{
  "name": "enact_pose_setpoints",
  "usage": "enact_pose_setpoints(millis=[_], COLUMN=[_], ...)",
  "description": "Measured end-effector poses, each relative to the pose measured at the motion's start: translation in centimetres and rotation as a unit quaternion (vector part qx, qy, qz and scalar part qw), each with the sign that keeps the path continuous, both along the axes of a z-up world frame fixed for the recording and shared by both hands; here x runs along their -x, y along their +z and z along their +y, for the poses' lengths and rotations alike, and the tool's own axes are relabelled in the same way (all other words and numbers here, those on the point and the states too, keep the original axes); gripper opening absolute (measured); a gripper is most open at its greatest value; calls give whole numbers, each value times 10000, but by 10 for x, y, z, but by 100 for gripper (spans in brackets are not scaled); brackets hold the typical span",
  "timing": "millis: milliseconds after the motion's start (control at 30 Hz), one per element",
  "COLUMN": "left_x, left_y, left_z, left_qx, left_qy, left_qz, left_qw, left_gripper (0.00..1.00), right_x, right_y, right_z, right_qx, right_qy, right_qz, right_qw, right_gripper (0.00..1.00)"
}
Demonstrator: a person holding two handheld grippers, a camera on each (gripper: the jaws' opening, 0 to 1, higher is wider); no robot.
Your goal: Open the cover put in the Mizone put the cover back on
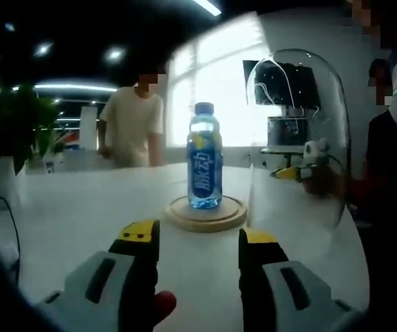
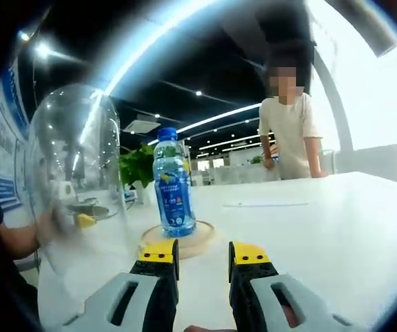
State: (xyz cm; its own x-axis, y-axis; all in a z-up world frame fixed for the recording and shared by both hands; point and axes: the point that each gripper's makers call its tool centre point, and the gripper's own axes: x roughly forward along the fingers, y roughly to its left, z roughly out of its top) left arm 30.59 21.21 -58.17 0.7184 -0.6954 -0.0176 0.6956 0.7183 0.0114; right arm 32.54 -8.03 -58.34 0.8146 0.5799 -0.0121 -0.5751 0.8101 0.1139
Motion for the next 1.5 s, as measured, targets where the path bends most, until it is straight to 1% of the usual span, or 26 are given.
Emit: enact_pose_setpoints(millis=[167, 267, 367, 533, 600, 667, 733, 900, 1000, 1100, 1167, 1267, 1400, 1500], left_x=[2, 2, 2, 5, 11, 14, 19, 26, 30, 31, 32, 37, 43, 47], left_y=[3, 5, 8, 13, 19, 22, 24, 26, 26, 21, 20, 23, 27, 30], left_z=[0, 2, 4, -3, -9, -12, -13, -15, -17, -20, -22, -26, -32, -40], left_qx=[85, 125, 189, 162, 214, 207, 149, 135, 141, 80, 129, 212, 237, 338], left_qy=[-47, -55, -74, -227, -419, -524, -654, -846, -925, -987, -1041, -1198, -1408, -1614], left_qz=[-16, -39, -44, -85, -113, -149, -155, -124, -99, -15, 34, 68, 47, 107], left_qw=[10000, 9999, 9998, 9996, 9988, 9983, 9976, 9962, 9956, 9951, 9945, 9925, 9897, 9862], left_gripper=[38, 39, 40, 41, 42, 43, 44, 46, 47, 50, 51, 53, 56, 58], right_x=[0, 0, 0, 2, 4, 6, 8, 14, 16, 16, 18, 22, 42, 54], right_y=[2, 9, 12, 19, 22, 25, 26, 26, 26, 28, 27, 32, 41, 48], right_z=[-2, -4, -3, 1, 3, 3, 4, 8, 9, 9, 10, 10, 23, 31], right_qx=[-17, -171, -196, 33, 164, 262, 328, 492, 482, 377, 328, 226, 35, -65], right_qy=[-19, -6, 37, 156, 268, 342, 494, 778, 896, 1009, 1179, 1380, 2009, 2338], right_qz=[-54, -116, -169, -339, -419, -483, -509, -551, -566, -575, -546, -593, -637, -740], right_qw=[10000, 9998, 9997, 9993, 9986, 9979, 9969, 9942, 9932, 9925, 9910, 9884, 9775, 9694], right_gripper=[22, 22, 22, 26, 27, 29, 30, 34, 37, 38, 40, 41, 47, 51])
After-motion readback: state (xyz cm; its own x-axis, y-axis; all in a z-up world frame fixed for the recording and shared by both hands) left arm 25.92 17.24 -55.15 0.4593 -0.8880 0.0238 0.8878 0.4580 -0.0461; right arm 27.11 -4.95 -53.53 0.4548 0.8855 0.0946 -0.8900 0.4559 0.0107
